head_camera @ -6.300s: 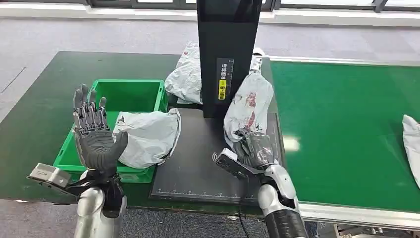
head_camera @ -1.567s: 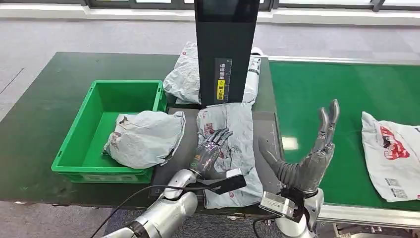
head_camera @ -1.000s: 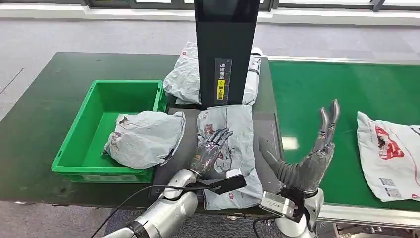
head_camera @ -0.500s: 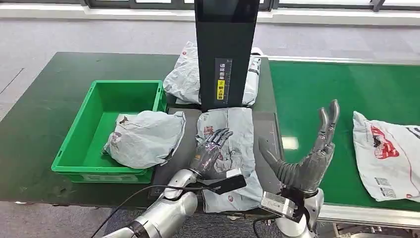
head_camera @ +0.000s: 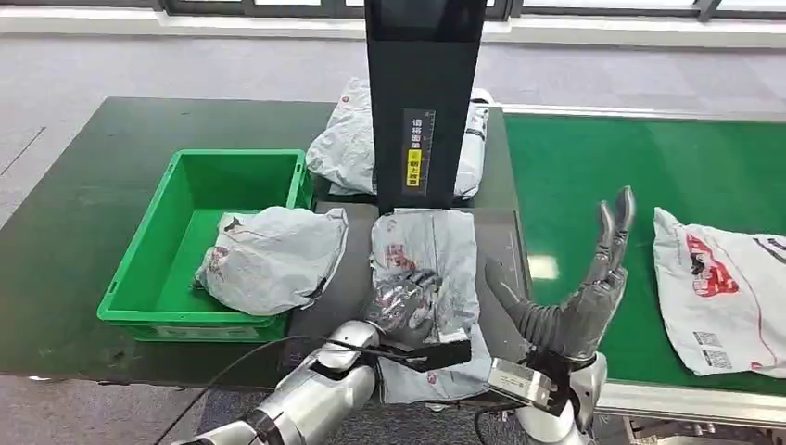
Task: Moved the parcel from conveyor to table for the left to box.
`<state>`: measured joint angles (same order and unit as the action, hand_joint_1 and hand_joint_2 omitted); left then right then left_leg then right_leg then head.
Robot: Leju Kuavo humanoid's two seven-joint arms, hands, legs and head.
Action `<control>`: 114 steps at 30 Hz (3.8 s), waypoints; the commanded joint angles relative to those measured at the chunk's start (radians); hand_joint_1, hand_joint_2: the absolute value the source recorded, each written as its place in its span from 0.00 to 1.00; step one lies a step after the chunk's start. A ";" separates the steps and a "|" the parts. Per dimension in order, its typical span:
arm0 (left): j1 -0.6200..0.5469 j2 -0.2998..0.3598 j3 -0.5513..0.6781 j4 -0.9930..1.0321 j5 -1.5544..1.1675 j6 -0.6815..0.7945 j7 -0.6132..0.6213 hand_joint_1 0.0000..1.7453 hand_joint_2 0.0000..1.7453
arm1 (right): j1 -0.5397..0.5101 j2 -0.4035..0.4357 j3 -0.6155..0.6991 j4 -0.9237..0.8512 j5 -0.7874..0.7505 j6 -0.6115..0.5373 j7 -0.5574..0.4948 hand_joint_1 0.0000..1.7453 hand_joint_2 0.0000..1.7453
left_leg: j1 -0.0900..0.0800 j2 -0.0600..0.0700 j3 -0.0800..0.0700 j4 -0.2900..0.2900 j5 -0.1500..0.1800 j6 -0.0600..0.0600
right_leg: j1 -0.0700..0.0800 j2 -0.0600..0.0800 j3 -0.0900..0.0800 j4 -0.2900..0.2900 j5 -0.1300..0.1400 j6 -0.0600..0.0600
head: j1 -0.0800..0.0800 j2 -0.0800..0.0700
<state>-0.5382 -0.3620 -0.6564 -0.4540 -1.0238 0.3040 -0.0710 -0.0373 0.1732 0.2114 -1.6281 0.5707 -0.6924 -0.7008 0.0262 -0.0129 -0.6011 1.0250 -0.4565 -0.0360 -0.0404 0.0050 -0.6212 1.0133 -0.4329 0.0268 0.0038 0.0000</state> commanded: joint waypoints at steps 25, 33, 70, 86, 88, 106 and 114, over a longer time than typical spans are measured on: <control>0.049 0.030 0.085 -0.281 -0.407 0.394 0.094 1.00 1.00 | 0.041 0.038 -0.083 -0.055 0.051 0.046 0.003 0.00 1.00 | 0.000 0.000 0.002 -0.001 0.000 0.002 | 0.001 -0.002 0.002 -0.001 0.000 -0.003 | 0.000 0.000; 0.159 0.033 0.202 -0.655 -0.547 0.394 0.006 1.00 1.00 | 0.025 0.041 -0.081 -0.035 0.054 0.039 0.003 0.00 1.00 | -0.001 0.007 0.005 -0.002 -0.002 0.003 | 0.000 0.006 0.002 -0.002 0.000 -0.004 | 0.000 0.000; -0.070 0.061 1.352 -0.518 -0.456 0.394 -0.299 1.00 1.00 | 0.015 -0.032 -0.029 0.006 -0.013 0.016 0.003 0.00 1.00 | 0.001 0.005 0.007 -0.004 -0.001 0.000 | 0.002 0.006 0.003 -0.002 0.000 -0.005 | 0.000 0.000; -0.045 0.035 1.291 -0.578 -0.443 0.394 -0.322 0.00 1.00 | 0.002 -0.017 -0.042 0.012 -0.009 0.030 0.003 0.00 1.00 | 0.002 0.001 0.003 -0.003 -0.001 0.000 | 0.003 0.002 0.002 -0.001 -0.001 -0.005 | 0.000 0.000; -0.034 0.018 1.298 -0.622 -0.422 0.394 -0.353 0.00 1.00 | 0.002 -0.011 -0.047 0.011 -0.002 0.033 0.003 0.00 1.00 | 0.002 0.002 0.003 -0.003 -0.001 0.000 | 0.003 0.002 0.002 -0.001 -0.001 -0.005 | 0.000 0.000; 0.020 0.013 1.286 -0.840 -0.005 0.394 -0.627 0.00 1.00 | -0.089 0.023 -0.253 0.207 0.060 -0.006 0.003 0.00 1.00 | 0.002 0.003 0.004 -0.003 -0.001 -0.001 | 0.002 0.004 0.002 -0.001 -0.001 -0.003 | 0.000 0.000; 0.233 0.024 0.842 -1.122 0.628 0.394 -0.627 0.00 1.00 | -0.307 0.041 -0.652 0.565 0.265 -0.006 0.003 0.00 1.00 | 0.002 0.000 0.003 -0.002 -0.001 0.000 | 0.003 0.001 0.003 -0.003 -0.001 -0.003 | 0.000 0.000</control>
<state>-0.4639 -0.3509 0.5625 -1.3483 -0.7533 0.7015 -0.6993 -0.1267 0.1839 -0.0268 -1.4754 0.7512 -0.6943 -0.6973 0.0276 -0.0120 -0.5993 1.0240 -0.4577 -0.0386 -0.0392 0.0081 -0.6212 1.0137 -0.4342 0.0253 0.0034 0.0000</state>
